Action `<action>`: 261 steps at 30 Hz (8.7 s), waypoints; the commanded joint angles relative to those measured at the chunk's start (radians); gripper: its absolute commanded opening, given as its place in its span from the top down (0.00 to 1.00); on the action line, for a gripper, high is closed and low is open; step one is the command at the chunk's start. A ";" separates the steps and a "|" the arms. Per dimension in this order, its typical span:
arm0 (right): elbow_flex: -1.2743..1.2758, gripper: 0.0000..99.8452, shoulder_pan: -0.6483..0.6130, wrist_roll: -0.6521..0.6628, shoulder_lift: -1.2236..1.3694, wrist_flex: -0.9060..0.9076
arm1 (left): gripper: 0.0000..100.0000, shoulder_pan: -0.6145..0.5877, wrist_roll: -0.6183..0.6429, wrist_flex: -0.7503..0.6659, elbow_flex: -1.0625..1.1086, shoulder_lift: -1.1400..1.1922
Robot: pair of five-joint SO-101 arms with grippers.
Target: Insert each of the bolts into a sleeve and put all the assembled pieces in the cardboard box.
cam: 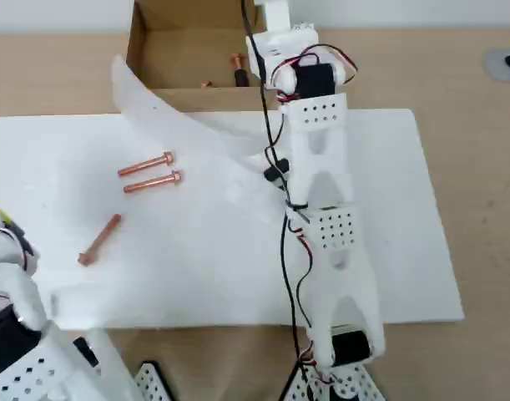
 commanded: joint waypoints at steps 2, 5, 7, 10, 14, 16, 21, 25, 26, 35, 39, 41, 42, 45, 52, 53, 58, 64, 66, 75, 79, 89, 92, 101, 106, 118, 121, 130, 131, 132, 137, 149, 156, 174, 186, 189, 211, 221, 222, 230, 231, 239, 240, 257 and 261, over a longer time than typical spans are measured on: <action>-0.044 0.70 0.018 -0.014 -0.096 0.034 | 0.91 0.034 0.005 -0.032 -0.048 0.001; -0.044 0.70 0.018 -0.014 -0.096 0.069 | 0.91 0.035 0.006 -0.054 -0.026 0.002; -0.044 0.70 0.013 -0.014 -0.096 0.109 | 0.91 0.054 0.006 -0.080 0.020 0.002; -0.044 0.70 0.012 -0.014 -0.097 0.164 | 0.91 0.117 0.006 -0.094 0.083 0.007; -0.044 0.70 0.012 -0.014 -0.150 0.270 | 0.91 0.265 0.006 -0.092 0.092 0.102; -0.044 0.70 0.013 -0.012 -0.194 0.348 | 0.91 0.328 0.000 -0.092 0.054 0.196; -0.030 0.70 0.018 -0.014 -0.277 0.483 | 0.91 0.405 -0.063 -0.023 -0.135 0.542; -0.028 0.70 0.024 -0.012 -0.282 0.482 | 0.91 0.430 -0.107 0.133 -0.350 0.863; -0.025 0.70 0.024 -0.011 -0.282 0.482 | 0.91 0.439 -0.127 0.176 -0.405 0.937; -0.022 0.70 0.024 -0.009 -0.282 0.485 | 0.92 0.528 -0.282 0.465 -0.769 1.303; 0.044 0.70 0.025 -0.009 -0.312 0.485 | 0.92 0.560 -0.382 0.457 -0.775 1.303; 0.125 0.70 0.027 -0.009 -0.366 0.485 | 0.92 0.583 -0.517 0.439 -0.758 1.302; 0.177 0.70 0.027 -0.009 -0.398 0.485 | 0.94 0.591 -0.572 0.417 -0.755 1.297; 0.372 0.70 0.025 -0.008 -0.493 0.483 | 0.95 0.563 -0.629 0.285 -0.753 1.257; 0.745 0.70 0.030 -0.006 -0.676 0.482 | 0.89 0.568 -0.980 -0.014 -0.661 1.274; 0.773 0.70 0.030 -0.006 -0.696 0.482 | 0.89 0.580 -1.008 -0.032 -0.661 1.283; 0.857 0.70 0.030 -0.005 -0.776 0.482 | 0.89 0.674 -1.043 -0.057 -0.661 1.330; 0.905 0.70 0.050 -0.005 -0.822 0.482 | 0.89 0.724 -1.043 -0.058 -0.681 1.389; 0.929 0.70 0.067 -0.006 -0.832 0.482 | 0.89 0.720 -1.045 -0.055 -0.709 1.423; 1.009 0.70 0.071 -0.006 -0.874 0.480 | 0.89 0.718 -1.080 -0.017 -0.856 1.624; 1.009 0.70 0.070 -0.006 -0.874 0.480 | 0.89 0.718 -1.057 -0.017 -0.931 1.722; 1.010 0.70 0.068 -0.006 -0.869 0.474 | 0.89 0.723 -1.028 -0.015 -1.016 1.847; 1.010 0.70 0.068 -0.006 -0.869 0.474 | 0.89 0.724 -1.028 -0.014 -1.014 1.850; 1.010 0.70 0.068 -0.014 -0.868 0.474 | 0.99 0.775 -0.977 0.075 -1.022 1.845; 1.010 0.70 0.067 -0.014 -0.874 0.480 | 0.99 0.776 -0.899 0.153 -1.128 1.845; 1.320 0.70 -0.082 -0.043 -0.931 0.474 | 0.99 0.730 -0.580 0.586 -1.788 1.844; 1.454 0.70 -0.122 -0.069 -0.960 0.442 | 0.99 0.690 -0.523 0.585 -1.821 1.816; 1.627 0.70 -0.124 -0.048 -0.947 0.339 | 0.99 0.651 -0.387 0.585 -1.547 1.509; 1.627 0.70 -0.124 -0.023 -0.941 0.338 | 0.99 0.651 -0.371 0.585 -1.505 1.460; 1.626 0.70 -0.125 0.006 -0.934 0.334 | 0.99 0.651 -0.356 0.583 -1.462 1.409; 1.623 0.70 -0.125 0.087 -0.883 0.310 | 0.99 0.652 -0.288 0.554 -1.281 1.170; 1.549 0.70 -0.122 0.298 -0.728 0.282 | 0.99 0.651 -0.249 0.195 -0.603 0.636; 1.468 0.70 -0.119 0.327 -0.641 0.282 | 0.99 0.651 -0.253 0.097 -0.364 0.329; 1.455 0.89 -0.119 0.370 -0.549 0.285 | 0.99 0.649 -0.296 0.106 -0.249 0.087; 1.437 0.94 -0.110 0.370 -0.542 0.376 | 0.99 0.649 -0.296 0.106 -0.249 0.082; 1.374 0.94 -0.081 0.370 -0.585 0.381 | 0.99 0.654 -0.308 0.138 -0.256 0.082; 1.276 0.94 -0.107 0.400 -1.228 0.482 | 0.99 0.651 -0.328 0.198 -0.253 0.015; 1.391 0.94 -0.139 0.439 -1.257 0.480 | 0.99 0.651 -0.281 0.209 -0.256 0.013; 1.377 0.94 -0.160 0.439 -1.280 0.480 | 0.99 0.651 -0.256 0.207 -0.258 0.013; 1.311 0.94 -0.395 0.370 -1.587 0.420 | 0.99 0.652 -0.015 0.198 -0.344 -0.070; 1.311 0.94 -0.406 0.341 -1.623 0.411 | 0.99 0.652 0.014 0.178 -0.344 -0.104; 1.465 0.94 -0.407 0.304 -1.794 0.482 | 0.99 0.651 0.124 -0.014 -0.178 -0.377; 1.534 0.94 -0.407 0.304 -1.821 0.482 | 0.99 0.651 0.121 -0.043 -0.132 -0.403; 2.687 0.94 -0.473 0.290 -2.411 -0.292 | 0.99 0.660 0.198 -0.483 0.394 -0.538; 2.827 0.94 -0.475 0.288 -2.482 -0.502 | 0.99 0.666 0.261 -0.489 0.394 -0.538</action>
